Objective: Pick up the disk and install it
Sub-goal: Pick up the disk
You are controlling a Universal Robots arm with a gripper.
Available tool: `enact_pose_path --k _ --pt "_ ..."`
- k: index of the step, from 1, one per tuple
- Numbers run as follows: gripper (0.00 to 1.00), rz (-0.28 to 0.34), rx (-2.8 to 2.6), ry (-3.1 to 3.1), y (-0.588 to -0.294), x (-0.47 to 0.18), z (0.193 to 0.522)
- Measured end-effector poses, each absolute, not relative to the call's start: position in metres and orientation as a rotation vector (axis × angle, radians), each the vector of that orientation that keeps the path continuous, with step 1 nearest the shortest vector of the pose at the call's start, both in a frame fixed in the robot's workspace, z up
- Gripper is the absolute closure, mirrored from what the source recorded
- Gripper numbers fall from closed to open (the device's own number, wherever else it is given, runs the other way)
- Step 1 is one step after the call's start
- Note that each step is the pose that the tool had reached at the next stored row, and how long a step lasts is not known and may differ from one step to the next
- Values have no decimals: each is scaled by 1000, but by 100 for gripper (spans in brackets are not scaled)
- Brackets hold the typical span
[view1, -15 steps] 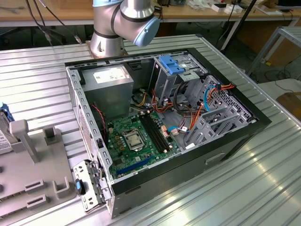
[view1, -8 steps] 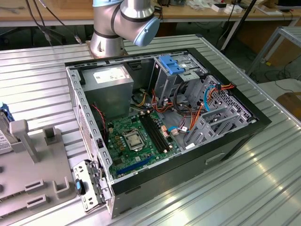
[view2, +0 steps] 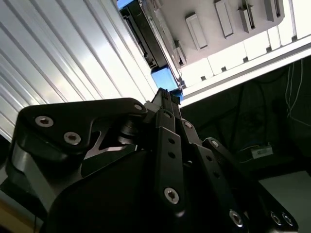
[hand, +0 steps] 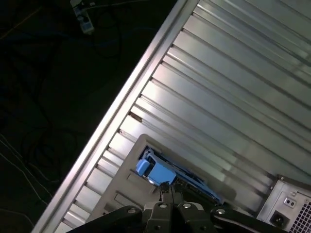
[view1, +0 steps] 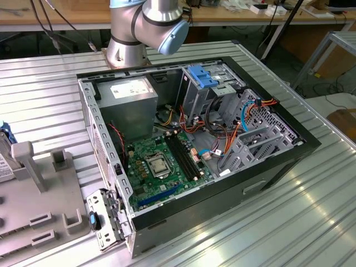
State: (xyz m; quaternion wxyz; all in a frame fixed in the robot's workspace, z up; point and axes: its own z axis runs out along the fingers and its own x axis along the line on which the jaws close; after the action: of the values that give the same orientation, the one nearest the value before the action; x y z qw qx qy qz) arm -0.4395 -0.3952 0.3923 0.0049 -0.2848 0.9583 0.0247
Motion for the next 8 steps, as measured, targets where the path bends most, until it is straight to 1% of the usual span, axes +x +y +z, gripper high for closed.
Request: enact_pose_path --k 8 --pt "89 82 -1124 2926 -395 -440 392"
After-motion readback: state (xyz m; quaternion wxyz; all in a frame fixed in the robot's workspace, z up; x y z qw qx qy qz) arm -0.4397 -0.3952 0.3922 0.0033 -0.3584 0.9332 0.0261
